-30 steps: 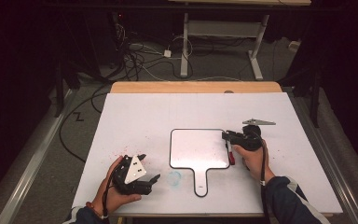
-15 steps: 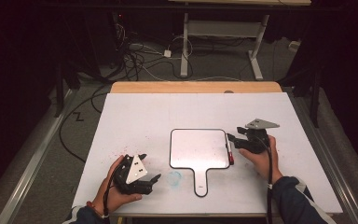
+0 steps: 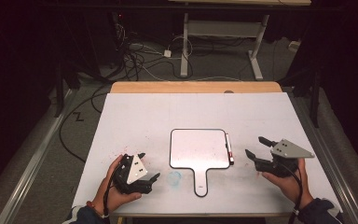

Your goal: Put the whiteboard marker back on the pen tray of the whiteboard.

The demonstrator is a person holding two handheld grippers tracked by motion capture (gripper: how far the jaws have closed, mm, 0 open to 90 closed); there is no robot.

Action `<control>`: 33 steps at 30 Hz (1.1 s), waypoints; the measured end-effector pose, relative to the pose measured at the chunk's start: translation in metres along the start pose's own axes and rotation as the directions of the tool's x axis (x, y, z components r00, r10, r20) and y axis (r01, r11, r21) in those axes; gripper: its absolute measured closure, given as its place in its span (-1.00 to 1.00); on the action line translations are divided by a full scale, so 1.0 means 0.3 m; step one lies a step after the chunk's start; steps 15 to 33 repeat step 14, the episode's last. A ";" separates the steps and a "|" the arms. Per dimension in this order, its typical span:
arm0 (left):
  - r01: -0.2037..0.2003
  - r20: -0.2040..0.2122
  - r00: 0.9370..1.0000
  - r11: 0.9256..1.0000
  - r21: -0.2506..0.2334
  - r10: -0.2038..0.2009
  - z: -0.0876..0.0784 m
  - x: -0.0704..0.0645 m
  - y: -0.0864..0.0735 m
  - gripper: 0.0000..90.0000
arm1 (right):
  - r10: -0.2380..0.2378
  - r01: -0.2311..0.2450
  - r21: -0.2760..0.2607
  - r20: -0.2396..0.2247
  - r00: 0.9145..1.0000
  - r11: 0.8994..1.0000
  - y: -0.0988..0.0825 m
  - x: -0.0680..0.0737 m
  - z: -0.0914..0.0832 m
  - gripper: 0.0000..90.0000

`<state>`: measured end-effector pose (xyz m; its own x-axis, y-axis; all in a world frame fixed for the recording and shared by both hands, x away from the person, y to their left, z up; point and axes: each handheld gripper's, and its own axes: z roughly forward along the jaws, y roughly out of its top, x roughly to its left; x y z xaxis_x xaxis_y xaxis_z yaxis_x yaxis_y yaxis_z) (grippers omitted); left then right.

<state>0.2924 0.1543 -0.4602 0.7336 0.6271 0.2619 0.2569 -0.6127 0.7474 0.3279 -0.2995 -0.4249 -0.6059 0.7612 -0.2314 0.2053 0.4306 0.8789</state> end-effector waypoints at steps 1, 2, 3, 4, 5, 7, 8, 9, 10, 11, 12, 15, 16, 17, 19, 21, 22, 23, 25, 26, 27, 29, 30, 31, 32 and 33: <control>-0.002 -0.006 1.000 1.000 0.004 0.002 0.003 0.001 -0.001 -0.62 | -0.005 0.005 0.000 0.002 1.000 1.000 -0.010 0.003 -0.012 -0.28; -0.005 -0.010 1.000 1.000 0.008 0.006 0.004 0.003 -0.001 -0.62 | -0.003 0.003 -0.004 0.005 1.000 1.000 -0.020 0.007 -0.023 -0.28; -0.002 -0.011 1.000 1.000 0.006 0.002 0.005 0.005 -0.002 -0.62 | -0.010 0.010 0.000 0.008 1.000 1.000 -0.031 0.011 -0.033 -0.28; -0.002 -0.012 1.000 1.000 0.009 0.002 0.006 0.007 -0.003 -0.62 | -0.020 0.020 0.000 0.008 1.000 1.000 -0.041 0.015 -0.042 -0.28; -0.002 -0.014 1.000 1.000 0.010 0.002 0.008 0.008 -0.003 -0.62 | -0.027 0.027 -0.003 -0.002 1.000 1.000 -0.050 0.018 -0.050 -0.28; 0.001 -0.014 1.000 1.000 0.011 -0.001 0.009 0.011 -0.004 -0.62 | -0.036 0.036 0.006 0.002 0.999 0.999 -0.065 0.027 -0.057 -0.31; 0.001 -0.013 1.000 1.000 0.010 -0.001 0.010 0.012 -0.003 -0.62 | -0.032 0.032 0.006 -0.005 0.999 0.999 -0.070 0.028 -0.059 -0.31; 0.000 -0.013 1.000 1.000 0.008 0.000 0.012 0.012 -0.002 -0.62 | -0.027 0.027 0.006 -0.011 1.000 1.000 -0.072 0.029 -0.059 -0.31; 0.000 -0.013 1.000 1.000 0.006 0.000 0.014 0.011 -0.001 -0.62 | -0.025 0.025 0.009 -0.001 1.000 1.000 -0.072 0.030 -0.058 -0.35; -0.004 -0.013 1.000 1.000 0.007 0.004 0.015 0.011 -0.001 -0.62 | -0.023 0.023 0.009 0.014 1.000 1.000 -0.070 0.031 -0.056 -0.39; -0.006 -0.011 1.000 1.000 0.009 0.006 0.017 0.011 -0.001 -0.62 | -0.018 0.018 0.004 0.012 1.000 1.000 -0.069 0.029 -0.055 -0.38; -0.007 -0.010 1.000 1.000 0.011 0.007 0.020 0.012 -0.001 -0.62 | -0.012 0.012 -0.003 0.018 1.000 1.000 -0.067 0.028 -0.056 -0.41; -0.007 -0.010 1.000 1.000 0.011 0.007 0.020 0.012 -0.001 -0.62 | -0.012 0.012 -0.003 0.018 1.000 1.000 -0.067 0.028 -0.056 -0.41; -0.007 -0.010 1.000 1.000 0.011 0.007 0.020 0.012 -0.001 -0.62 | -0.012 0.012 -0.003 0.018 1.000 1.000 -0.067 0.028 -0.056 -0.41; -0.007 -0.010 1.000 1.000 0.011 0.007 0.020 0.012 -0.001 -0.62 | -0.012 0.012 -0.003 0.018 1.000 1.000 -0.067 0.028 -0.056 -0.41; -0.007 -0.010 1.000 1.000 0.011 0.007 0.020 0.012 -0.001 -0.62 | -0.012 0.012 -0.003 0.018 1.000 1.000 -0.067 0.028 -0.056 -0.41; -0.007 -0.010 1.000 1.000 0.011 0.007 0.020 0.012 -0.001 -0.62 | -0.012 0.012 -0.003 0.018 1.000 1.000 -0.067 0.028 -0.056 -0.41; -0.007 -0.010 1.000 1.000 0.011 0.007 0.020 0.012 -0.001 -0.62 | -0.012 0.012 -0.003 0.018 1.000 1.000 -0.067 0.028 -0.056 -0.41; -0.007 -0.010 1.000 1.000 0.011 0.007 0.020 0.012 -0.001 -0.62 | -0.012 0.012 -0.003 0.018 1.000 1.000 -0.067 0.028 -0.056 -0.41; -0.007 -0.010 1.000 1.000 0.011 0.007 0.020 0.012 -0.001 -0.62 | -0.012 0.012 -0.003 0.018 1.000 1.000 -0.067 0.028 -0.056 -0.41; -0.007 -0.010 1.000 1.000 0.011 0.007 0.020 0.012 -0.001 -0.62 | -0.012 0.012 -0.003 0.018 1.000 1.000 -0.067 0.028 -0.056 -0.41; -0.007 -0.010 1.000 1.000 0.011 0.007 0.020 0.012 -0.001 -0.62 | -0.012 0.012 -0.003 0.018 1.000 1.000 -0.067 0.028 -0.056 -0.41; -0.007 -0.010 1.000 1.000 0.011 0.007 0.020 0.012 -0.001 -0.62 | -0.012 0.012 -0.003 0.018 1.000 1.000 -0.067 0.028 -0.056 -0.41; -0.007 -0.010 1.000 1.000 0.011 0.007 0.020 0.012 -0.001 -0.62 | -0.012 0.012 -0.003 0.018 1.000 1.000 -0.067 0.028 -0.056 -0.41; -0.007 -0.010 1.000 1.000 0.011 0.007 0.020 0.012 -0.001 -0.62 | -0.012 0.012 -0.003 0.018 1.000 1.000 -0.067 0.028 -0.056 -0.41; -0.007 -0.010 1.000 1.000 0.011 0.007 0.020 0.012 -0.001 -0.62 | -0.012 0.012 -0.003 0.018 1.000 1.000 -0.067 0.028 -0.056 -0.41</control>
